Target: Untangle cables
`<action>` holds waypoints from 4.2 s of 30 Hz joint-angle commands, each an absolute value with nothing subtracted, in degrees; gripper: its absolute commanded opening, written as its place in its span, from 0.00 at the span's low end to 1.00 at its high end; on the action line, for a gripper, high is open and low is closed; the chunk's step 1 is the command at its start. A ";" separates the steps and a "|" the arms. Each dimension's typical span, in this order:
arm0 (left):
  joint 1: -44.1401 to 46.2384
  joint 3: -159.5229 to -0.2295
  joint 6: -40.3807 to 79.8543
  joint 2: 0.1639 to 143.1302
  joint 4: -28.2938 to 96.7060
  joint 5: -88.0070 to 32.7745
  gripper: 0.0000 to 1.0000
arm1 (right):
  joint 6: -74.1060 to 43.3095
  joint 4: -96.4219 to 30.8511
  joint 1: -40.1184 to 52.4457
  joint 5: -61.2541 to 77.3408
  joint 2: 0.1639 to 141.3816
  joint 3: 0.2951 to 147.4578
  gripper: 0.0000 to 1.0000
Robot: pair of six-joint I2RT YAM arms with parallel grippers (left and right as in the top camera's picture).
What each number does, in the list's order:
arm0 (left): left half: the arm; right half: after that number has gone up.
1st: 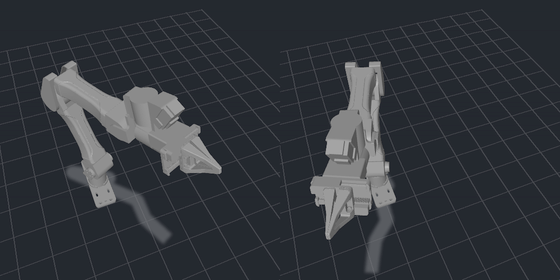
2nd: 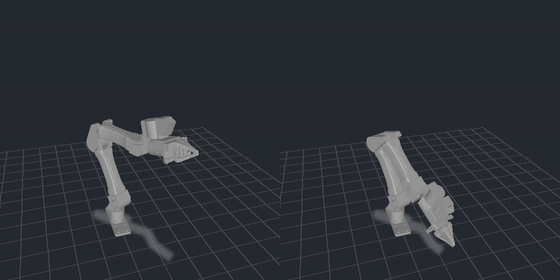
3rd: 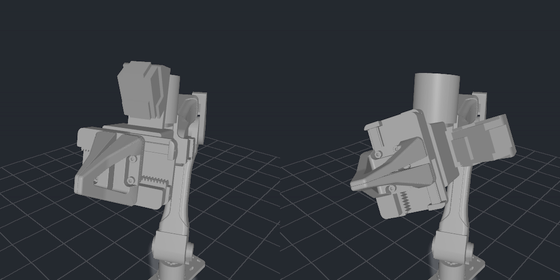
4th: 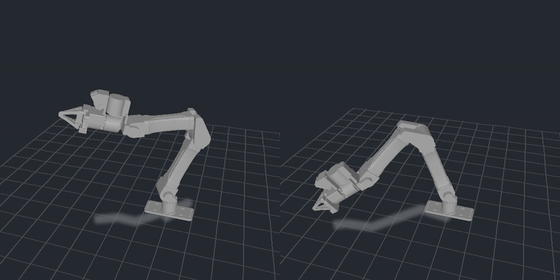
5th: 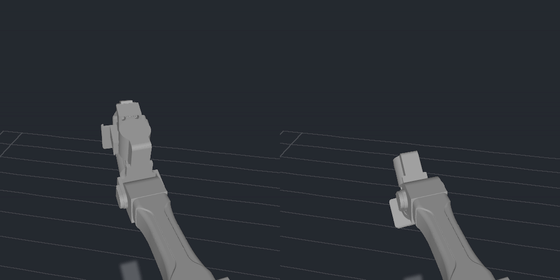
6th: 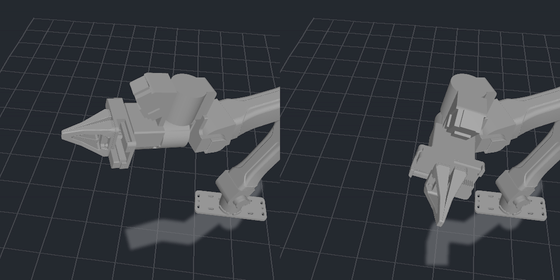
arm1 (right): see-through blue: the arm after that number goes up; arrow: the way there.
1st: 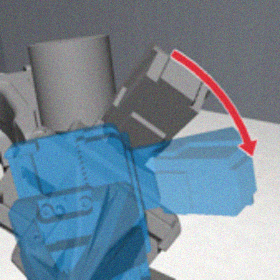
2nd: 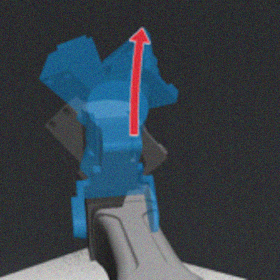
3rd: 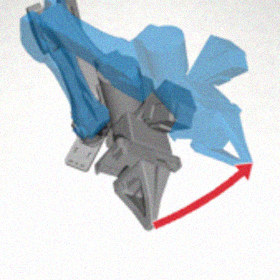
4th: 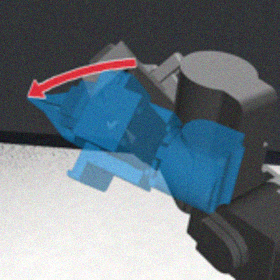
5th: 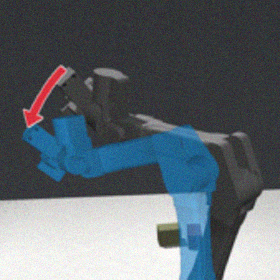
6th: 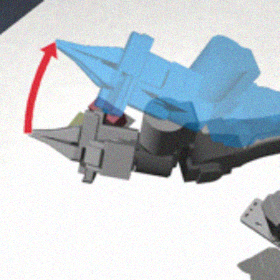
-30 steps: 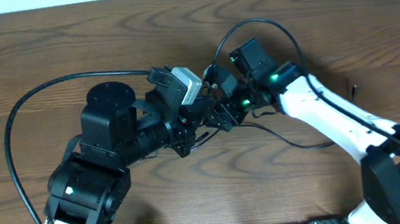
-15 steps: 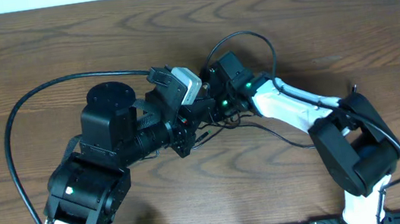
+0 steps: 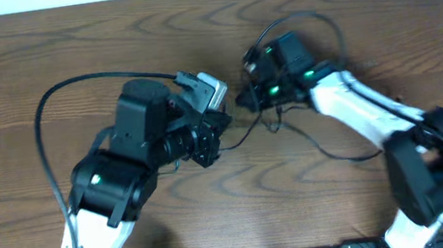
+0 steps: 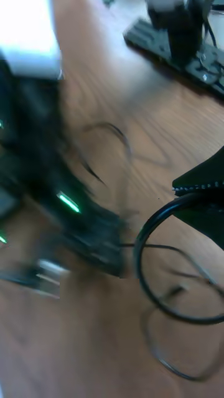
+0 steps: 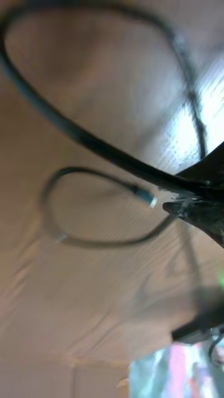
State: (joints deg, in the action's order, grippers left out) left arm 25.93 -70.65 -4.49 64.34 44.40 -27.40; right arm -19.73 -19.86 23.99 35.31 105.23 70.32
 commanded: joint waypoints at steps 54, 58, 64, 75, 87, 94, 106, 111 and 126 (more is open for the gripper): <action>20.21 -71.81 13.04 81.71 47.97 -20.51 0.07 | -11.66 -37.87 -42.61 22.28 81.67 70.39 0.54; 23.07 -71.81 0.95 81.71 45.47 -36.07 0.07 | -10.57 -39.81 -40.69 29.23 81.67 70.37 0.62; 27.40 -71.81 -12.32 81.71 45.71 -52.14 0.07 | -1.85 -51.18 -33.80 29.34 81.67 70.37 0.74; 28.38 -71.79 -14.90 81.71 50.11 -40.88 0.08 | 7.79 -53.76 -16.40 30.24 81.76 62.61 0.83; 28.45 -71.79 -14.98 81.71 53.49 -46.04 0.07 | 7.77 -34.26 2.96 44.05 81.78 50.76 0.89; 28.45 -71.79 -14.98 81.71 53.52 -46.09 0.08 | 19.62 -25.89 13.04 44.10 81.78 48.93 0.92; 28.42 -71.81 -15.00 81.58 51.31 -59.07 0.08 | 22.15 -18.39 24.14 44.10 81.78 48.93 0.89; 28.42 -71.81 -14.98 81.58 49.58 -64.18 0.07 | 22.13 -18.00 24.32 44.10 81.78 48.93 0.80; 27.64 -71.81 -14.96 81.58 49.12 -59.22 0.08 | 20.51 -17.74 24.32 40.60 81.78 48.93 0.01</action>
State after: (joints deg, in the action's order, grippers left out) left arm 28.21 -70.65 -13.98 81.56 49.01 -62.22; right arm 21.52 -17.89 24.10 42.76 81.38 49.32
